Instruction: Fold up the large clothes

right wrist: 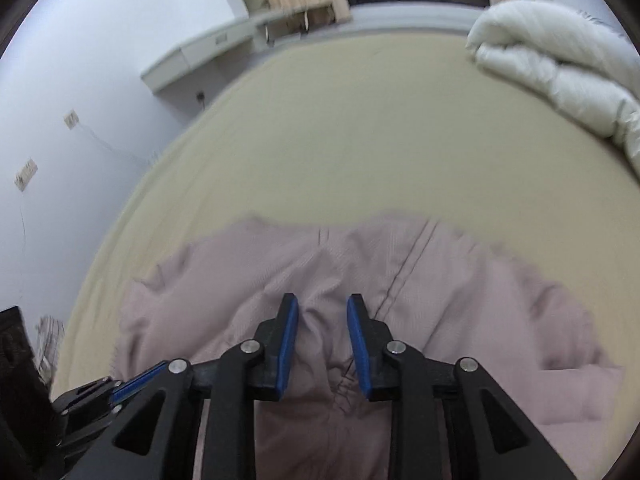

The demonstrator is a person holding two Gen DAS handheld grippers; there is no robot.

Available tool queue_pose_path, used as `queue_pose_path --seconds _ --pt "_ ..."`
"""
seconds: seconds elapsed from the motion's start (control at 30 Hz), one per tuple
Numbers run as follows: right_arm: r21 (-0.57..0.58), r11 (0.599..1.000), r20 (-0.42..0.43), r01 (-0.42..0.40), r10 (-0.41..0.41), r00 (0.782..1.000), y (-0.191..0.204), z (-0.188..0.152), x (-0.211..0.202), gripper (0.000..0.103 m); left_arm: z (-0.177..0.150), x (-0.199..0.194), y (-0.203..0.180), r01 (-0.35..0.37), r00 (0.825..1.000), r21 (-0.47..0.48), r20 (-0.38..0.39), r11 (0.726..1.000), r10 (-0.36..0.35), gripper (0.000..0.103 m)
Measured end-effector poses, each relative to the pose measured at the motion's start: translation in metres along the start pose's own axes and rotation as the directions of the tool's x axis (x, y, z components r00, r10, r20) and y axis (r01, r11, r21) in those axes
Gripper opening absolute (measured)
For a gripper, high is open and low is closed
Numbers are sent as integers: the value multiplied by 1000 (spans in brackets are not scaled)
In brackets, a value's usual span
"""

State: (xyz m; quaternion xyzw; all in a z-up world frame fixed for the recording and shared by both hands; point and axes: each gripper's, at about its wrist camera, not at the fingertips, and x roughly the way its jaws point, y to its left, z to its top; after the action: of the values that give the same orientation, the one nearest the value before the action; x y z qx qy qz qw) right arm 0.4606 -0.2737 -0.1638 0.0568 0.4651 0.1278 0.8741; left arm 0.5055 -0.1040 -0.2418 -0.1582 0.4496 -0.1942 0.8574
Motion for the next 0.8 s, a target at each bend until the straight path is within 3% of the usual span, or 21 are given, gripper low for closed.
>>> queue_pose_path --seconds 0.1,0.23,0.3,0.37,0.43,0.53,0.63,0.7,0.8 --pt "-85 993 66 76 -71 995 9 -14 19 30 -9 16 9 9 1000 -5 -16 1000 -9 7" --pt "-61 997 31 45 -43 999 3 -6 12 29 -8 15 11 15 1000 -8 -18 1000 -15 7" --pt "11 1000 29 24 -24 999 -5 -1 -17 30 -12 -1 14 28 1000 -9 4 1000 -28 7" --pt "71 997 124 -6 -3 992 -14 -12 -59 38 -17 -12 10 30 999 8 28 1000 -30 7" --pt "90 996 193 -25 7 981 -24 -29 -96 39 -24 -11 7 29 999 4 12 1000 -29 7" --pt "87 996 193 -7 -10 981 -35 -61 -123 39 -37 -9 -10 33 999 34 -4 999 -33 7" --pt "110 993 104 53 -64 992 -53 -82 -100 40 -45 3 -19 28 999 33 -41 999 -27 7" --pt "101 991 53 93 -99 994 -64 -96 -73 31 -49 12 -15 35 998 -4 -50 999 -35 7" --pt "-2 986 100 167 -166 981 -56 -105 -62 30 -56 29 -19 21 997 4 -69 1000 -21 7"
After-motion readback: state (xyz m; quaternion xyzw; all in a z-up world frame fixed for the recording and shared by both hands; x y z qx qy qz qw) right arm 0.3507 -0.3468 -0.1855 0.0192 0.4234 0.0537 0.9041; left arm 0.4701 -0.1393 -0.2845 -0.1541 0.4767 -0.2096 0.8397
